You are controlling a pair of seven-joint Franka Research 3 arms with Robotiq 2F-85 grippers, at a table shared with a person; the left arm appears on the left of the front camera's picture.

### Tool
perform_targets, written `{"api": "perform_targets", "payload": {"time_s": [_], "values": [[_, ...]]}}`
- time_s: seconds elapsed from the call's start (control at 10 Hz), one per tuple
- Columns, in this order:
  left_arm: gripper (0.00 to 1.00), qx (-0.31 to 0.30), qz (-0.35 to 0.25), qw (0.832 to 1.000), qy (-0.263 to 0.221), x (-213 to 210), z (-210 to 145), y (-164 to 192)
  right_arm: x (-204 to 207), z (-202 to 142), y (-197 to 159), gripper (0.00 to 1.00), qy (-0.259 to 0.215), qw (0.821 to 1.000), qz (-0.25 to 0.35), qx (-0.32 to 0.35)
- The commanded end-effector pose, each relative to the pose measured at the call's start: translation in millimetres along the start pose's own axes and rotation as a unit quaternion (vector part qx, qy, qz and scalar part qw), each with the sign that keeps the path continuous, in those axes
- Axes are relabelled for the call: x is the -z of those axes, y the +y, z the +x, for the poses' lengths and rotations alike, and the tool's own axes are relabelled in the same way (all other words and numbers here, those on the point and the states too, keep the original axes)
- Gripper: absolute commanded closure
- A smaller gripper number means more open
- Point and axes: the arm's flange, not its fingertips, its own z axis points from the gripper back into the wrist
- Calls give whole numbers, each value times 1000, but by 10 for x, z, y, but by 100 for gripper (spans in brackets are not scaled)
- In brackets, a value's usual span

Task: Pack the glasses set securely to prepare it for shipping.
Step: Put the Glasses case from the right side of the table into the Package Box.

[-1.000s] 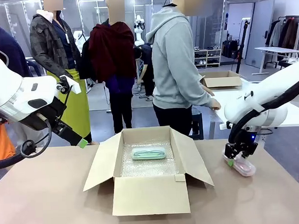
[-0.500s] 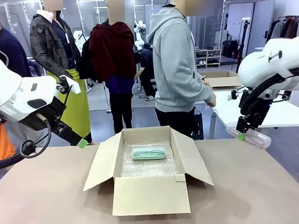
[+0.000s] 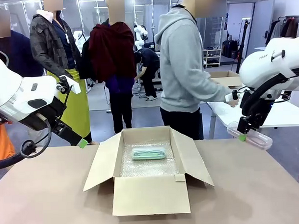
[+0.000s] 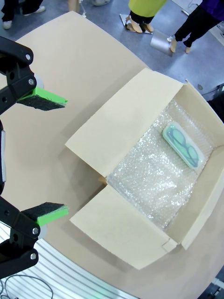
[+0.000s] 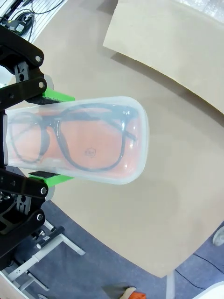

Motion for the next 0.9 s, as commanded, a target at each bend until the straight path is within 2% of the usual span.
{"api": "perform_targets", "payload": {"time_s": [0.0, 0.1, 0.3, 0.5, 0.6, 0.8], "values": [[0, 2, 3, 1000, 0, -13, -5, 11, 6, -3, 4, 37, 1, 1000, 0, 0], [0, 2, 3, 1000, 0, -13, -5, 11, -87, 137, 266, 37, -27, 992, -28, -116], [0, 2, 3, 1000, 0, -13, -5, 11, -326, 436, 669, 37, -67, 956, 0, -287], [0, 2, 3, 1000, 0, -13, -5, 11, -464, 777, 1136, 37, -66, 886, 32, -459], [0, 2, 3, 1000, 0, -13, -5, 11, -465, 992, 1387, 37, -61, 866, 42, -495], [0, 2, 3, 1000, 0, -13, -5, 11, -224, 1441, 2004, 37, -39, 838, 83, -538]]}}
